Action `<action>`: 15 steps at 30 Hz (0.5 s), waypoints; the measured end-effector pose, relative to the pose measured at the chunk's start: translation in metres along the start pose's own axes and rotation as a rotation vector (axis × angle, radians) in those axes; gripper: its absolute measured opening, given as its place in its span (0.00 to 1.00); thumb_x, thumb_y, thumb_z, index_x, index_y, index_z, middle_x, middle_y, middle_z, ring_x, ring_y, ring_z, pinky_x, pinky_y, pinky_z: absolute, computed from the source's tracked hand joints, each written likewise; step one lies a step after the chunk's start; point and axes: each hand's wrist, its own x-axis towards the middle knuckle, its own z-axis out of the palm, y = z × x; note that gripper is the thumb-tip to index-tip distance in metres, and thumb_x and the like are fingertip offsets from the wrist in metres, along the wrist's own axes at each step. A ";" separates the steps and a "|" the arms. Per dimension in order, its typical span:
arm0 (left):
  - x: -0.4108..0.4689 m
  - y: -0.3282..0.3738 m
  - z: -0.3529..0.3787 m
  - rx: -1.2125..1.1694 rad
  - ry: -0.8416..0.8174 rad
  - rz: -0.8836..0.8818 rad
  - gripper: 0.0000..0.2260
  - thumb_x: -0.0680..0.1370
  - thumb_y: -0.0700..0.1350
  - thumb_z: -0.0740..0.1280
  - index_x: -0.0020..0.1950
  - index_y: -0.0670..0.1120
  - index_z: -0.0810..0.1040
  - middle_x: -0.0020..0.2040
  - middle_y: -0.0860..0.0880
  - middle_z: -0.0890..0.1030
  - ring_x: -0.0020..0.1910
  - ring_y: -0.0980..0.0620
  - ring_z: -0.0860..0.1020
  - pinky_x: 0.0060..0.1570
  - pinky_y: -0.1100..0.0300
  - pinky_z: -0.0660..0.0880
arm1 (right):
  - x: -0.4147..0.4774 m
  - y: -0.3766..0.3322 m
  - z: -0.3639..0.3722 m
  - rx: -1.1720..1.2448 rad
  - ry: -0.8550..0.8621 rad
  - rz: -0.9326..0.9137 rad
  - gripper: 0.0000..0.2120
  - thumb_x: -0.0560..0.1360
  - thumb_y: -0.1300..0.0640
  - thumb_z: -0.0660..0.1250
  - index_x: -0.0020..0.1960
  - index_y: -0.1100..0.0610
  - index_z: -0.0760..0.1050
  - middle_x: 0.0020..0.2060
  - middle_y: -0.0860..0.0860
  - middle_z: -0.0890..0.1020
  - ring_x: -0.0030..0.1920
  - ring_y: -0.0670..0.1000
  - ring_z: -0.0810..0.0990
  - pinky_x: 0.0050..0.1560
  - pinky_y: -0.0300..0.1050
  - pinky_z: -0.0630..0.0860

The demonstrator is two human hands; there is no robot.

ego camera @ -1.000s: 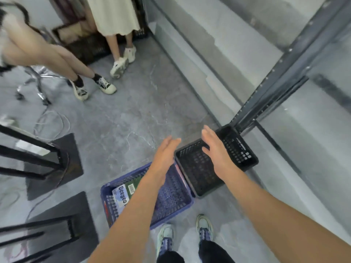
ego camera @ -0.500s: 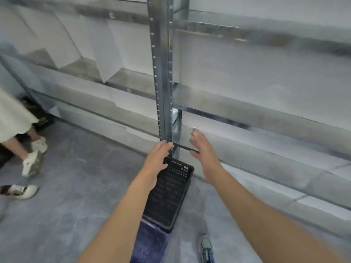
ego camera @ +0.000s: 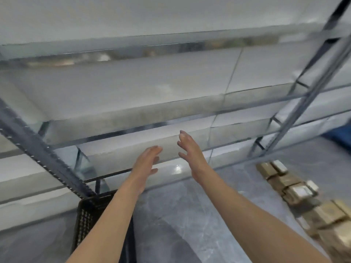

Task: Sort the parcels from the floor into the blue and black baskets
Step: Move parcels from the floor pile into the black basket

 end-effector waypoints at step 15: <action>0.038 0.021 0.343 0.213 -0.458 -0.016 0.17 0.83 0.58 0.65 0.69 0.53 0.78 0.66 0.54 0.79 0.64 0.54 0.79 0.68 0.44 0.75 | -0.032 0.012 -0.327 0.165 0.444 0.000 0.28 0.85 0.39 0.59 0.82 0.47 0.63 0.79 0.44 0.67 0.77 0.47 0.68 0.79 0.55 0.66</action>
